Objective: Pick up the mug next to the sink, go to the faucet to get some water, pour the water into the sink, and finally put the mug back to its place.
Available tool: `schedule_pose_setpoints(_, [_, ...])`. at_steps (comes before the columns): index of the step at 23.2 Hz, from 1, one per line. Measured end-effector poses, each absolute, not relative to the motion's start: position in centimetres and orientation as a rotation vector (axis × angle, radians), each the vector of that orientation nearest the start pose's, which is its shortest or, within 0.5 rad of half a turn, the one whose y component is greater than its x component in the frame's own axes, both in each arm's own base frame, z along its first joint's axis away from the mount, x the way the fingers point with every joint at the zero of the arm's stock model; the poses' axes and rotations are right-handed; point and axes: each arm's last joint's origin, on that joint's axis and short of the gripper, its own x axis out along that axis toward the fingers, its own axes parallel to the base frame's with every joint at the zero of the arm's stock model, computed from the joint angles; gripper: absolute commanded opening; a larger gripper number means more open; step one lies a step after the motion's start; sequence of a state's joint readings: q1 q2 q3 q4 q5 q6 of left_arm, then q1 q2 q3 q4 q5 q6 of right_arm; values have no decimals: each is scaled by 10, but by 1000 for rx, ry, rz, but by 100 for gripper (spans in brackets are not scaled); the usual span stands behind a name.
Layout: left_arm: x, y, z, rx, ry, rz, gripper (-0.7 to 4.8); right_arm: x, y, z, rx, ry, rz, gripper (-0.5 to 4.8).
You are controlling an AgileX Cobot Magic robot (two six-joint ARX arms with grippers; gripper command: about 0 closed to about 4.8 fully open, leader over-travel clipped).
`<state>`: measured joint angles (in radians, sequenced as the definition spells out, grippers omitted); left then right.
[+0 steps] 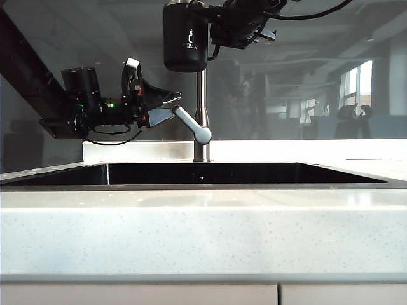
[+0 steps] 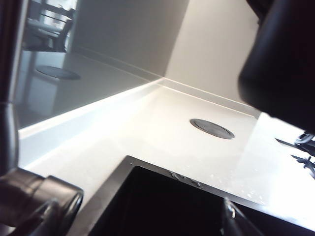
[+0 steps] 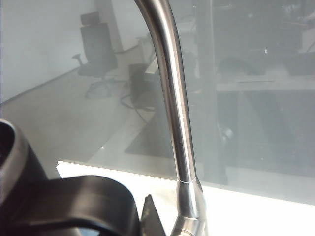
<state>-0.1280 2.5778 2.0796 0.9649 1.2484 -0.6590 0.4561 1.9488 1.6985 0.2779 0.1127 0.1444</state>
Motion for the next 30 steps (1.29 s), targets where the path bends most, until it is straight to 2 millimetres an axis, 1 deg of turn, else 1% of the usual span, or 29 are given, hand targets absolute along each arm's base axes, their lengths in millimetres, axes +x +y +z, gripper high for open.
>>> schedule_pose_setpoints(5, [547,-98,215,-269,41,-1436,425,420,202,349,151,-2,345,-5])
schedule_pose_setpoints(9, [548,-99,215,-233,-17,-1405,425,420,203,349,149,-2,345,-5])
schedule_pose_setpoints(14, [551,-99,216,-195,-121,-1289,425,420,203,348,146,5,345,-5])
schedule_pose_setpoints(16, [553,-98,215,-187,-137,-1243,425,420,203,348,145,6,344,-5])
schedule_pose_setpoints(22, [559,-98,206,-201,-85,-1147,425,420,203,348,145,6,344,-5])
schedule_pose_setpoints(30, [560,-98,204,-186,-77,-1134,425,420,202,348,144,7,344,-5])
